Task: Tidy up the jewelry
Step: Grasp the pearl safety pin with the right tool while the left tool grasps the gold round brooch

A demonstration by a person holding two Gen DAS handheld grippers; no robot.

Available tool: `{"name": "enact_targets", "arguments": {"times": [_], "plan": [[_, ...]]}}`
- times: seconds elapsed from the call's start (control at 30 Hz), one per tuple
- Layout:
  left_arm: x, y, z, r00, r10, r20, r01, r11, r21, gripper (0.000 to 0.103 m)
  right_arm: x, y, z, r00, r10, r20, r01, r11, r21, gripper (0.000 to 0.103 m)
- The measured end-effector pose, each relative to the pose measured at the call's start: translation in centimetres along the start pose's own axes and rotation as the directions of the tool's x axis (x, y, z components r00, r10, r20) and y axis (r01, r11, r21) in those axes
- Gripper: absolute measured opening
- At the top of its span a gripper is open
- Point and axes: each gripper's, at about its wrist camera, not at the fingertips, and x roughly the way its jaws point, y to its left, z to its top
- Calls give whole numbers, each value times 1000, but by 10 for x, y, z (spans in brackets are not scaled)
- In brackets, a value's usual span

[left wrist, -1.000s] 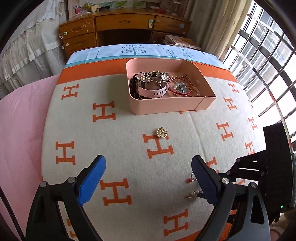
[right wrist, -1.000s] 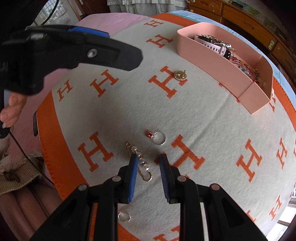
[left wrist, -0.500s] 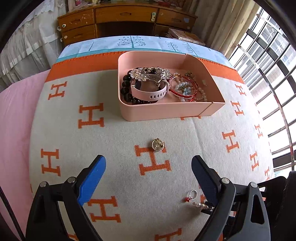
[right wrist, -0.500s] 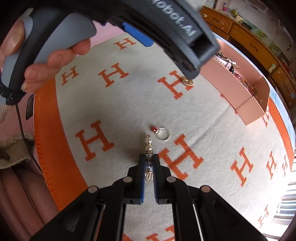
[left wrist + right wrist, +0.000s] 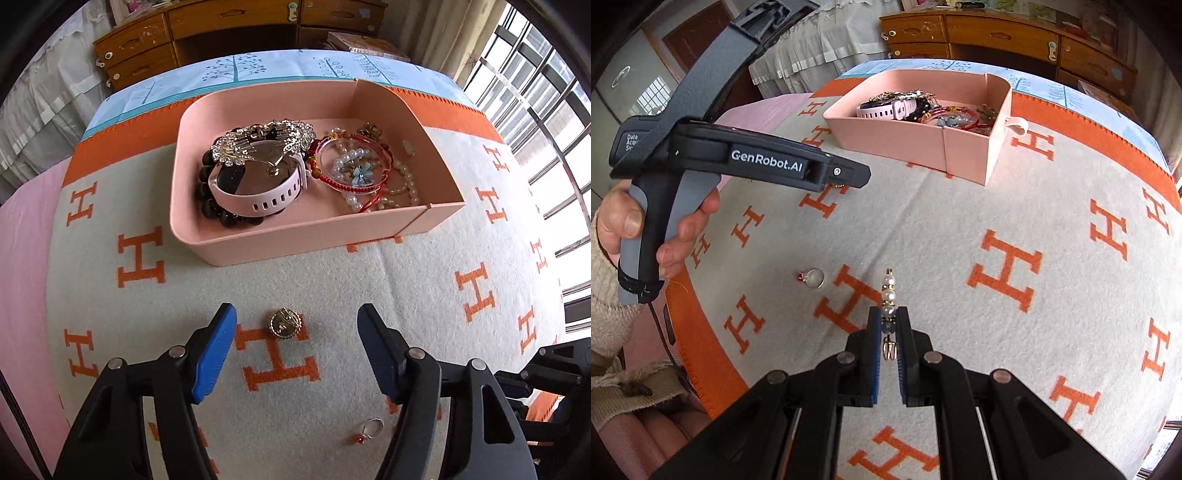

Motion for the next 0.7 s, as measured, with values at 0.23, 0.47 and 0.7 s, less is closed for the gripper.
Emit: {"name": "enact_targets", "arguments": {"times": [0.23,0.47,0.7], "plan": [[11,6,1,999,0,-36,0,1000,-14,44,-12,-14,-8,1000,21,7,-21,1000,16,7],[12,2,5,998,47,-53,-46,999,15,25,3,-15,6,999,32,3,-32,999,20,7],[12,-1,6,996,60,-69,-58,998,25,17,14,-17,13,999,34,-2,-34,998,44,7]]}}
